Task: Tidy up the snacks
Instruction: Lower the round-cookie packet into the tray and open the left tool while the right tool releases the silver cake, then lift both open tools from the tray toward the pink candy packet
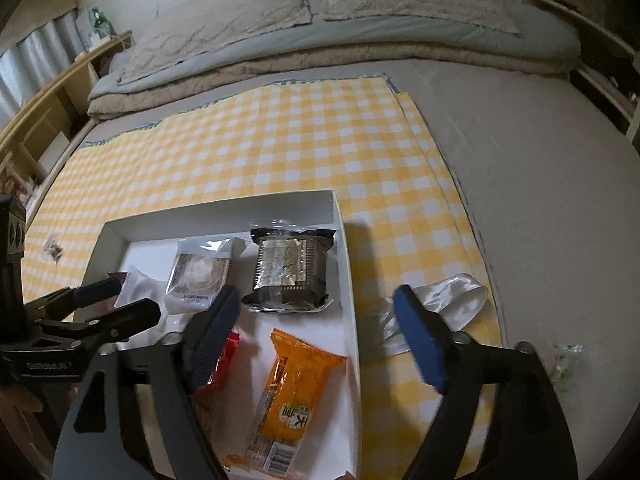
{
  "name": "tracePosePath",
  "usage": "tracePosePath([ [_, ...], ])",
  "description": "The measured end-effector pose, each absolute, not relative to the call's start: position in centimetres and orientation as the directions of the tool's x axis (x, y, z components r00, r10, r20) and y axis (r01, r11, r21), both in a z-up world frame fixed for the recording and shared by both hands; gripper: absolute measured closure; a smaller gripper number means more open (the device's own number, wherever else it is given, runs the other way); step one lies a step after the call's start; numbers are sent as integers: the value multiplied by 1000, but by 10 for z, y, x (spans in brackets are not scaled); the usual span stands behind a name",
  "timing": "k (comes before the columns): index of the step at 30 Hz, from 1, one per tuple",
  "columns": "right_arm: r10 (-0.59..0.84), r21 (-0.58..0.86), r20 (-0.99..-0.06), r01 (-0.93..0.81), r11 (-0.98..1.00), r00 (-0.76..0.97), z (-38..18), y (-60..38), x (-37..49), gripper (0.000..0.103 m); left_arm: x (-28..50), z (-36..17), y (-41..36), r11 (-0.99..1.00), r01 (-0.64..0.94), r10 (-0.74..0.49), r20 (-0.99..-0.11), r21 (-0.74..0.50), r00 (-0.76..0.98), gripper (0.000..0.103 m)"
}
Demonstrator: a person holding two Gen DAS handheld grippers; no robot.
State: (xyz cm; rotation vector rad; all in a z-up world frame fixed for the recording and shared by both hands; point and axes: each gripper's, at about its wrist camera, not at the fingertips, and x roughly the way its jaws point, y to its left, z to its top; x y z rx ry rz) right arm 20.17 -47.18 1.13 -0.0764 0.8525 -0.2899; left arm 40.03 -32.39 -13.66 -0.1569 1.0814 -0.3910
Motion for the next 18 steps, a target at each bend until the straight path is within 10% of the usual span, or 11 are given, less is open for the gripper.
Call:
tracePosePath([
  [18,-354,-224,-654,275,935,669,48,-423,155,0,342,-61,-263,923,289,-371,-791,-254,487,0],
])
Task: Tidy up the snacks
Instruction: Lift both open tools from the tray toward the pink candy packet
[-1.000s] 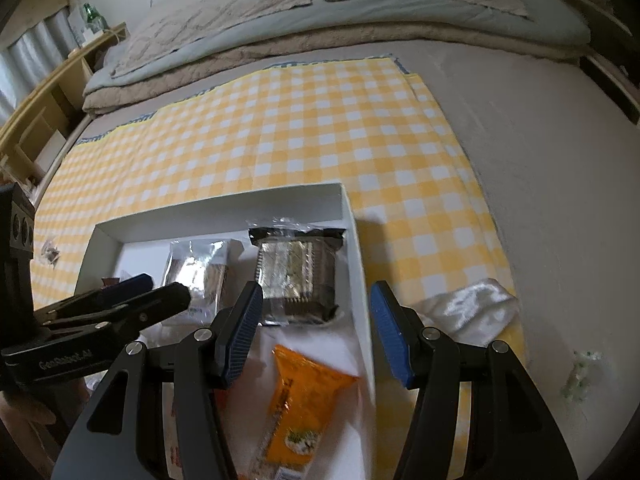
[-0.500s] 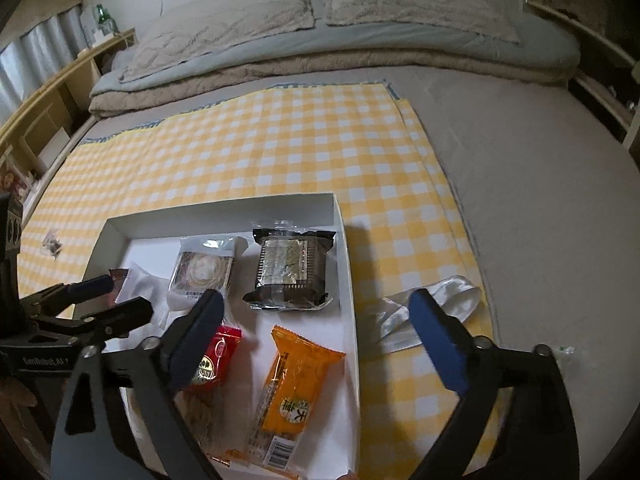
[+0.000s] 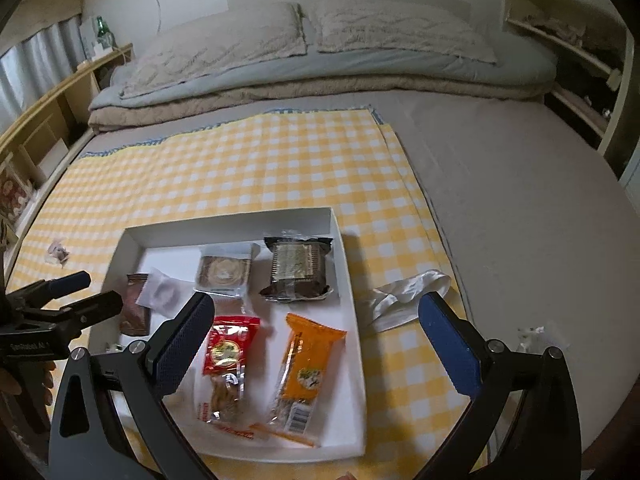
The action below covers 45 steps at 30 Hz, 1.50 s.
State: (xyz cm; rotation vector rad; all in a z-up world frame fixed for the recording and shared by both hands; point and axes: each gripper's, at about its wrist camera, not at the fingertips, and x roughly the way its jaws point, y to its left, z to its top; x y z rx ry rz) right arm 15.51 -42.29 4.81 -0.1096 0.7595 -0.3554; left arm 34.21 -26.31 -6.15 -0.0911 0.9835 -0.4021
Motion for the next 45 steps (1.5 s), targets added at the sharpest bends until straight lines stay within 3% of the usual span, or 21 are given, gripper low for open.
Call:
tracePosePath([
  [15,-419,-273,-540,319,908,730,75,-341,139,0,301,16,-177,921,350,-359,-727,-173,585,0],
  [24,-355,-245,-536,261,934,766,64,-264,171,0,284,42,-79,942,308,-306,-708,-130,637,0],
  [36,-265,-239,-557,154,959,787,18,-163,230,0,261,49,51,972,223,-211,-694,-74,688,0],
  [45,-212,-226,-573,95,969,792,-24,-103,263,0,271,21,129,978,187,-198,-705,-95,681,0],
])
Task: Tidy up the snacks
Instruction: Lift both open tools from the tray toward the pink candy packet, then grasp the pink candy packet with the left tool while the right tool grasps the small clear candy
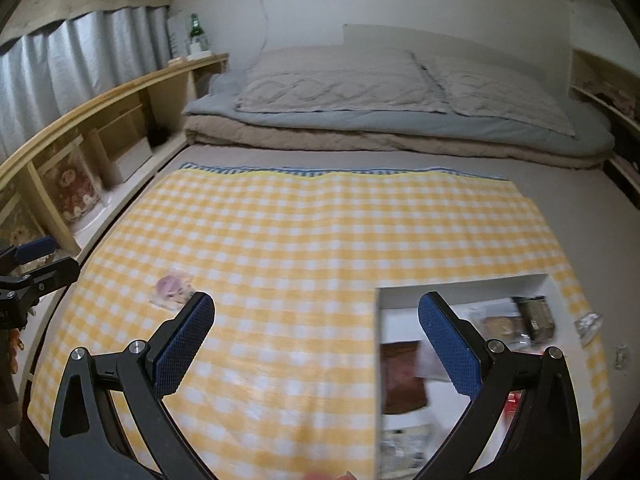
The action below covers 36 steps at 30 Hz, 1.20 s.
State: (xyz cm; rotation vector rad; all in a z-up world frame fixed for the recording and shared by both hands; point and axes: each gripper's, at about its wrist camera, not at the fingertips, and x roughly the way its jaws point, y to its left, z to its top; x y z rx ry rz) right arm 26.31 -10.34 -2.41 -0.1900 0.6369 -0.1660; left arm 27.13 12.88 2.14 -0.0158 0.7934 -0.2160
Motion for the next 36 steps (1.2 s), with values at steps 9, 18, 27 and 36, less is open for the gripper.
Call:
tracePosePath([
  [9,-67,-164,-624,-46,985,779,-84,-61,308,0,321,-12,165,978,166,-201,-761,-124,617,0],
  [18,68,-226,-707,-315,922,704,-155,-40,362,21,404,-70,171,952,153,-304,-848,-263,433,16],
  [27,140,-214,-807,-506,835,573,-200,-28,410,43,467,-113,182,948,88,-318,-881,-307,349,25],
  [36,145,-201,-811,-503,840,567,-213,-33,413,74,499,-134,157,969,78,-245,-911,-233,331,29],
])
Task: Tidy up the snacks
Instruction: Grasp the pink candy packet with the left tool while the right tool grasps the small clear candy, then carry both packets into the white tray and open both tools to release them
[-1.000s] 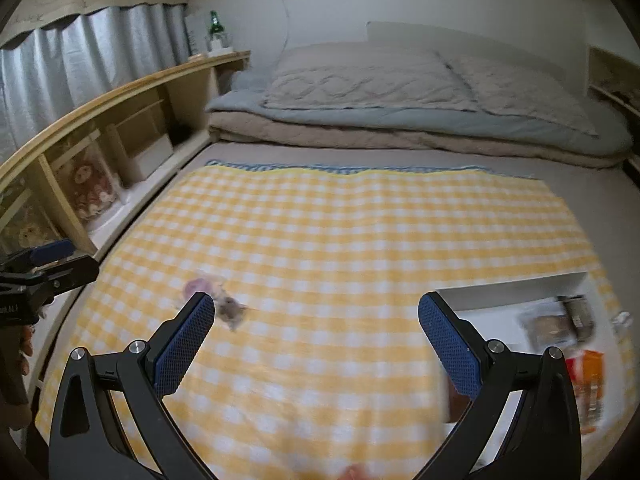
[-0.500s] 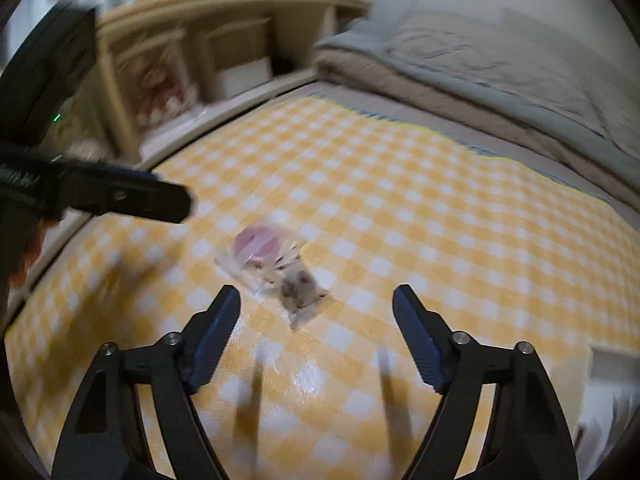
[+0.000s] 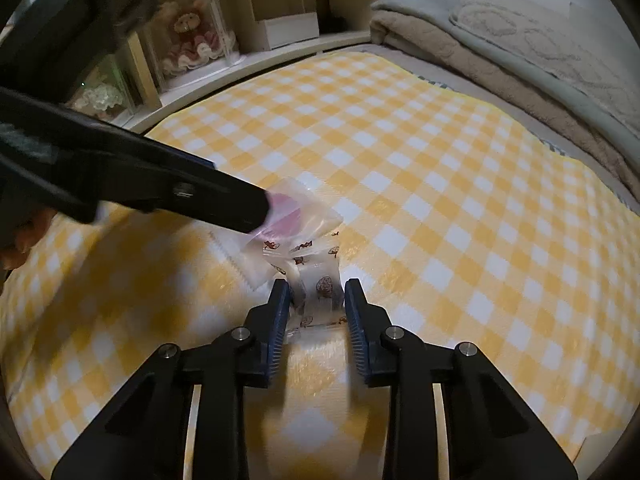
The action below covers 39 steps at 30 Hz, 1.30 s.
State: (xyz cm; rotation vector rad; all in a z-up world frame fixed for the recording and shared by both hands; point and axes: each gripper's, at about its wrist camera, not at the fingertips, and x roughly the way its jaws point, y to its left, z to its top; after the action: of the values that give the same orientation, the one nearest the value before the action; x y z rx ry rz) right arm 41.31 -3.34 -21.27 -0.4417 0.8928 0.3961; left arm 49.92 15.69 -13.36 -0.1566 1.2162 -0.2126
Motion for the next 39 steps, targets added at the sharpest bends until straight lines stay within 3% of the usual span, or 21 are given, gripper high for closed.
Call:
tracePosePath([
  [8,98,-152,-815,-374,915,571,-203,-62,394,74,511,-159,113,995,77,-82,-947,-61,312,44],
  [9,95,-150,-816,-366,918,571,-201,-65,392,74,511,-161,107,997,81,-46,-946,-21,320,54],
  [17,67,-149,-803,-309,939,592,-184,-75,381,75,499,-140,93,996,65,-79,-911,-57,405,56],
  [28,30,-195,-718,-242,950,695,-99,-72,355,74,465,-72,60,991,53,-128,-812,-119,570,57],
  [39,9,-187,-705,-198,962,709,-25,-110,308,74,360,-6,34,979,130,-204,-735,-157,647,57],
])
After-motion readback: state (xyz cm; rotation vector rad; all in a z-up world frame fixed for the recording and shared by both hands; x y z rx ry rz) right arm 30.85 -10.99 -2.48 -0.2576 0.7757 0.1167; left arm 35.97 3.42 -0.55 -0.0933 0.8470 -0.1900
